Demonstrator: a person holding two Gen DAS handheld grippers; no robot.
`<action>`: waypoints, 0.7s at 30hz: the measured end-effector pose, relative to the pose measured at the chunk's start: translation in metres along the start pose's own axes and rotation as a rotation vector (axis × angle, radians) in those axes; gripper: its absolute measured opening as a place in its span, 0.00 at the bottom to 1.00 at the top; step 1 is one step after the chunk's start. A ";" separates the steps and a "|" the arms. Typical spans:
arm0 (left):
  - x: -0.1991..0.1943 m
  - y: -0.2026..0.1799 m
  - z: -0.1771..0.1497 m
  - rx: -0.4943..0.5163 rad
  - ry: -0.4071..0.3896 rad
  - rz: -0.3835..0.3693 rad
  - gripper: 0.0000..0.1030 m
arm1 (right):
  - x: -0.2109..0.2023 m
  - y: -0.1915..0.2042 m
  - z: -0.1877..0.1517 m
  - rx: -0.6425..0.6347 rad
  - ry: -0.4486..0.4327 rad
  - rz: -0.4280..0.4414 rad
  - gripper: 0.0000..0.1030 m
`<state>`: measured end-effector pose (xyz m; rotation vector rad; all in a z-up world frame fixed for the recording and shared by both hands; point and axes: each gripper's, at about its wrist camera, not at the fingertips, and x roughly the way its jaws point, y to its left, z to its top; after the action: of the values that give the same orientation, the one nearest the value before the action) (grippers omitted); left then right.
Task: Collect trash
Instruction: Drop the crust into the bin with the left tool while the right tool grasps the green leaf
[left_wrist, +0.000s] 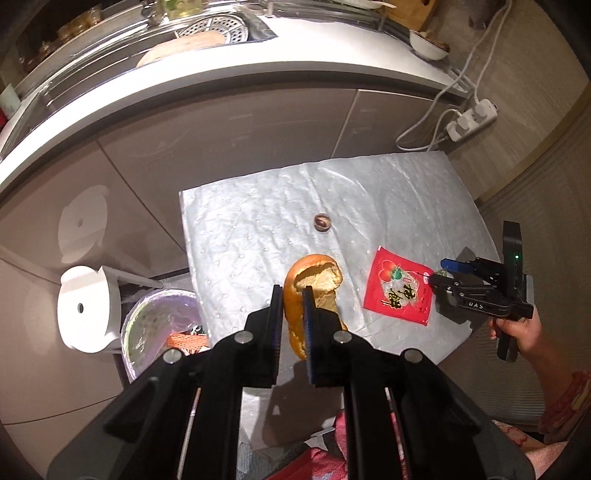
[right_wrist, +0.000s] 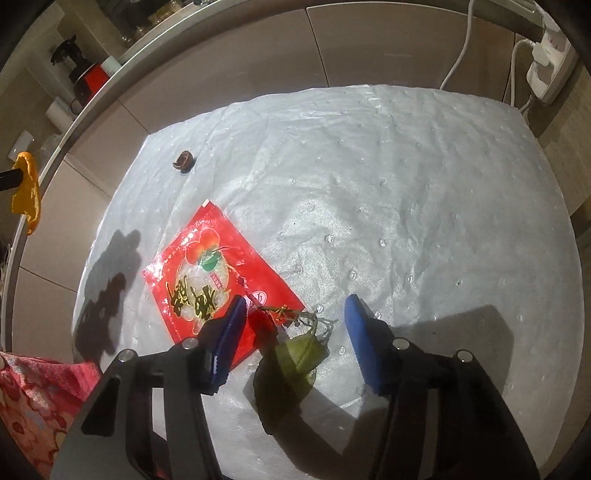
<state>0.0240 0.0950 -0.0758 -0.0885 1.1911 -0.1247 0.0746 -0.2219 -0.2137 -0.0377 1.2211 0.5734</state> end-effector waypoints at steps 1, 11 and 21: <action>-0.001 0.006 -0.001 -0.011 0.001 0.004 0.10 | -0.001 0.000 0.000 0.003 0.003 0.007 0.35; -0.004 0.058 -0.012 -0.099 -0.010 0.028 0.10 | -0.015 0.010 -0.004 0.030 0.008 0.022 0.18; -0.001 0.106 -0.030 -0.161 0.009 0.049 0.10 | -0.008 0.021 -0.005 0.078 0.062 -0.070 0.09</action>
<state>0.0005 0.1998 -0.1000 -0.2003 1.2102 0.0145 0.0594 -0.2089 -0.2026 -0.0323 1.2963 0.4659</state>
